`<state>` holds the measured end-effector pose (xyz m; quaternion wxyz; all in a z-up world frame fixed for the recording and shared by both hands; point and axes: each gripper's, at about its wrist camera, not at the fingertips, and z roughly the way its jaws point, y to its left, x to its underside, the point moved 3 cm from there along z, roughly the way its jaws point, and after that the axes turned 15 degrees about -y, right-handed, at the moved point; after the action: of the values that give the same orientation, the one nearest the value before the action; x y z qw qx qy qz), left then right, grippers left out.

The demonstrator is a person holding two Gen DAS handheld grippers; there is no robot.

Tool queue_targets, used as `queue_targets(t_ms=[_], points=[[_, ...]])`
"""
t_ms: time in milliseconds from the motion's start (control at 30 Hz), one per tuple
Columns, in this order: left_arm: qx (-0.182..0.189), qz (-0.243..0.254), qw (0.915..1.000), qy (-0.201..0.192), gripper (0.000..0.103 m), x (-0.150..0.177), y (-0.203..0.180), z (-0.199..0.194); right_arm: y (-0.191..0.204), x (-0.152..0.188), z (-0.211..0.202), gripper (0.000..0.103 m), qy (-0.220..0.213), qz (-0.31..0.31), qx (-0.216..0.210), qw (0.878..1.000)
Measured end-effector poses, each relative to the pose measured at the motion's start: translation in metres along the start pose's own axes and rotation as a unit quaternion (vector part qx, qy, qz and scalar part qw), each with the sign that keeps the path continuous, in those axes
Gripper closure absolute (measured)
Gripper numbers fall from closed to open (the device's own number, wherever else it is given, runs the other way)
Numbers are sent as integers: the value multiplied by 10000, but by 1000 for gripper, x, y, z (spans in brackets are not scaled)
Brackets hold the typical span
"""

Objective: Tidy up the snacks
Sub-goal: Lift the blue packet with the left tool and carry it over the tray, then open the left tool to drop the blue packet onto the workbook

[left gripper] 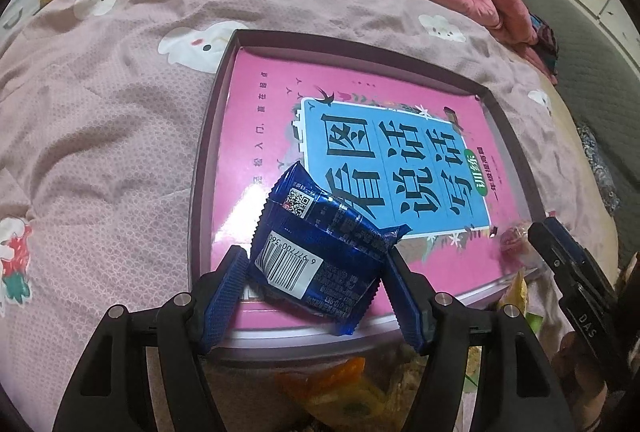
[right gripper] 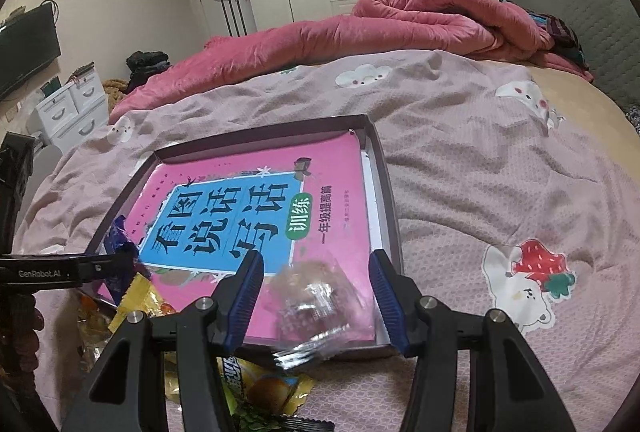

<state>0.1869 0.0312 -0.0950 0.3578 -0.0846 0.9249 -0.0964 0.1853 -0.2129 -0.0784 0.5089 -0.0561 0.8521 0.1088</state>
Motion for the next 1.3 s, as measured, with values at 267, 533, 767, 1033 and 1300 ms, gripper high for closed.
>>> queue_targets(t_ms=[267, 533, 767, 1033, 1300], points=[[65, -55, 9999, 57, 32, 2, 0, -2, -6, 3, -3, 48, 36, -30, 127, 9999], [111, -53, 9999, 89, 32, 4, 0, -5, -4, 8, -8, 48, 94, -94, 98, 9999], [179, -103, 9997, 88, 32, 5, 1, -9, -3, 9, -10, 48, 87, -122, 100, 9998], [263, -128, 9996, -57, 28, 4, -2, -20, -4, 9, -13, 48, 84, -69, 48, 9999], [224, -35, 9996, -159, 25, 5, -3, -30, -4, 10, -15, 44, 49, -66, 5, 10000]])
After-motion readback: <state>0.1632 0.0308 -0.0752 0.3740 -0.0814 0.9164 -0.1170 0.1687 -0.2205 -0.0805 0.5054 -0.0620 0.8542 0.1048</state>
